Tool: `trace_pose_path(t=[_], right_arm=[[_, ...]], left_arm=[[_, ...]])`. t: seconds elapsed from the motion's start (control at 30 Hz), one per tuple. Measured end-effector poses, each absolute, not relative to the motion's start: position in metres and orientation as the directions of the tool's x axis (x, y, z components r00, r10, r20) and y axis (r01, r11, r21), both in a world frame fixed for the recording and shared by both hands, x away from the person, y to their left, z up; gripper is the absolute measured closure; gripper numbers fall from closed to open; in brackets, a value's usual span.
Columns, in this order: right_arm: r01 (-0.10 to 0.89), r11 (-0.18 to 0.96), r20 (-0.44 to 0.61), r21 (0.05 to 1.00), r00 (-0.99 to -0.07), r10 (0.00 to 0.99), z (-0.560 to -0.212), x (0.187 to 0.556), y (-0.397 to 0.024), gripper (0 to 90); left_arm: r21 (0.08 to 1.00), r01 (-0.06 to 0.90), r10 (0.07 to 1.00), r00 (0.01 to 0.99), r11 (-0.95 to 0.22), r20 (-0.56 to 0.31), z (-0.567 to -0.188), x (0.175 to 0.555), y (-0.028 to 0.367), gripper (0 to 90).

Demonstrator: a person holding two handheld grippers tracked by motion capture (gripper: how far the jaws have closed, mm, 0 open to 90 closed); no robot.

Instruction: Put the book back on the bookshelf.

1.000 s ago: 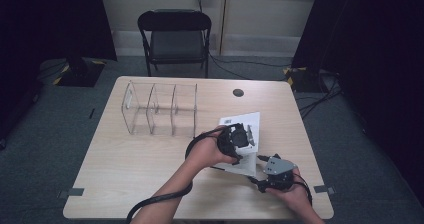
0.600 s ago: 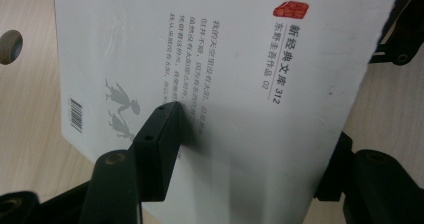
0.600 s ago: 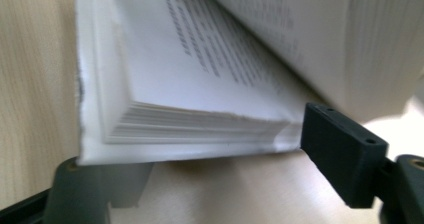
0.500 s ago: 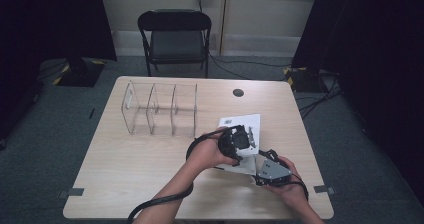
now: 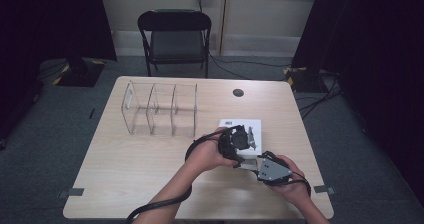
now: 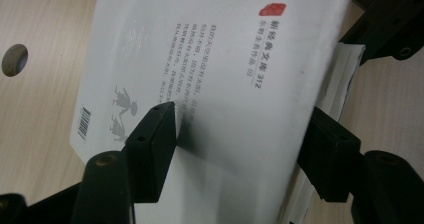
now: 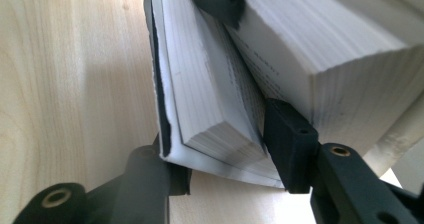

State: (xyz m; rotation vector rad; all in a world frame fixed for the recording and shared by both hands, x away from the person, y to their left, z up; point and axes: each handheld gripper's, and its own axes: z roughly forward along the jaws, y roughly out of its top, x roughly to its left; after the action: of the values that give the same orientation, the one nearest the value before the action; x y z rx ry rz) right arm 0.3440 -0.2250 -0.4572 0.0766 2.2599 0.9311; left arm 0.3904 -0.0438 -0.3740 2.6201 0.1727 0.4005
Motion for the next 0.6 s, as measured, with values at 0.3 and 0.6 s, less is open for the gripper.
trace_pose_path(t=[0.3, 0.6], right_arm=[[-0.159, 0.717, -0.521, 0.679, -0.793, 0.317, -0.443, 0.348, -0.235, 59.9], [-0.134, 0.702, -0.472, 0.7, -0.824, 0.313, -0.431, 0.358, -0.24, 59.9]], left_arm=[[0.567, 0.123, 0.293, 0.931, -0.815, 0.219, -0.359, 0.383, -0.002, 16.8], [0.602, 0.164, 0.333, 0.925, -0.782, 0.181, -0.362, 0.382, 0.026, 16.5]])
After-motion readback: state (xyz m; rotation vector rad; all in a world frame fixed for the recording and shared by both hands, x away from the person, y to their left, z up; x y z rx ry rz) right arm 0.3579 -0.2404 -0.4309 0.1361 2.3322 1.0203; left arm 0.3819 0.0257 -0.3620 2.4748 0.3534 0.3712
